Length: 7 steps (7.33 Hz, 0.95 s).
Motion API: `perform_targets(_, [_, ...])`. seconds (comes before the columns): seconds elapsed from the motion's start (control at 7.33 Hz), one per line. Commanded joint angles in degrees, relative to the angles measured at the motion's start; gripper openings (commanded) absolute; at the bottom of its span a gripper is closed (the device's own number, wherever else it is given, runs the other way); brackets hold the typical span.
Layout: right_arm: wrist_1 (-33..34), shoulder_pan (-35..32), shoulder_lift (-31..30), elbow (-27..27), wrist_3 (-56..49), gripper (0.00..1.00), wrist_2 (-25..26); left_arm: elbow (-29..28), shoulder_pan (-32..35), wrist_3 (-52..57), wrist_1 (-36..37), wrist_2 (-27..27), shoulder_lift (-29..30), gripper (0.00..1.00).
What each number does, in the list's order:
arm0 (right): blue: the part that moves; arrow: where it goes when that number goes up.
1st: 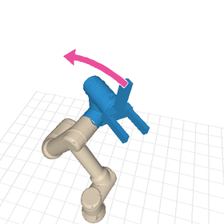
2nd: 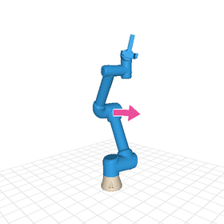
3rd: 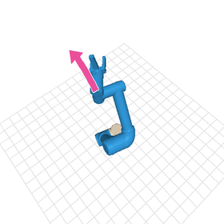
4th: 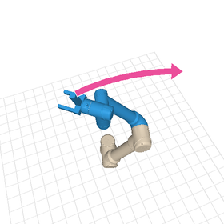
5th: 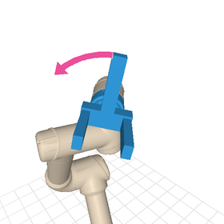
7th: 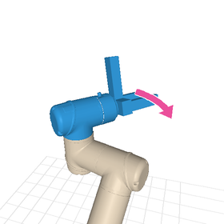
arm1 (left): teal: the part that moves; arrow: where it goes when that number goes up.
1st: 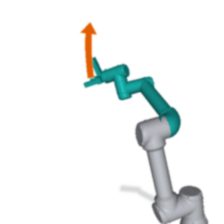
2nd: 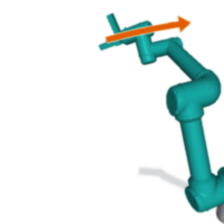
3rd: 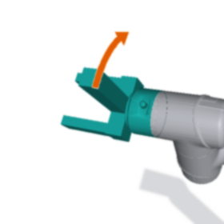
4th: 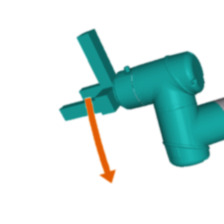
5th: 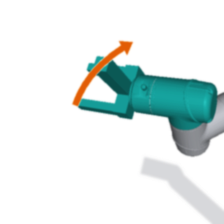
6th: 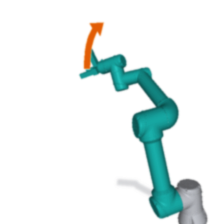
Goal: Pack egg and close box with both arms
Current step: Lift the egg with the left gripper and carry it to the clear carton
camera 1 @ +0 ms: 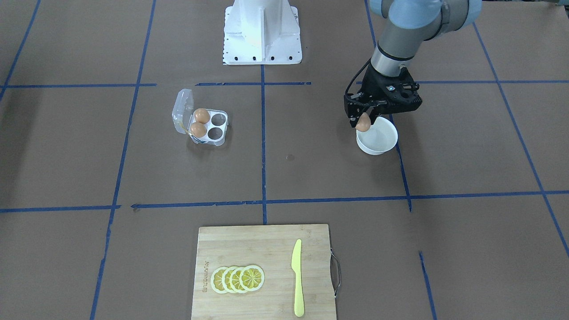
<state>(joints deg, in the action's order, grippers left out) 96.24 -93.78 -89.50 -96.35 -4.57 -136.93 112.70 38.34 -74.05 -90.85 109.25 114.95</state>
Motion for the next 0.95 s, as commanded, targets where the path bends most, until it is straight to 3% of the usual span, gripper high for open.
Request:
perform_targets(0.0, [0.0,0.0,0.1,0.1,-0.1,1.0,0.0,-6.1,-3.1,-5.1,-10.5,-2.2,6.8,0.0])
perform_targets(0.14, [0.1,0.0,0.1,0.2,-0.1,1.0,0.0,-9.1,-4.3,-7.7,-21.8,-2.2,7.1,0.0])
perform_targets(0.27, [0.1,0.0,0.1,0.2,-0.1,1.0,0.0,-11.9,-6.9,-7.9,-27.9,-3.2,9.0,0.0])
perform_targets(0.55, [0.1,0.0,0.1,0.2,0.0,1.0,0.0,-19.7,-14.8,-9.1,-29.2,-11.7,17.6,0.0])
perform_targets(0.82, [0.1,0.0,0.2,0.5,0.0,1.0,0.0,-28.4,-18.5,-10.7,-38.7,-17.0,20.5,0.0])
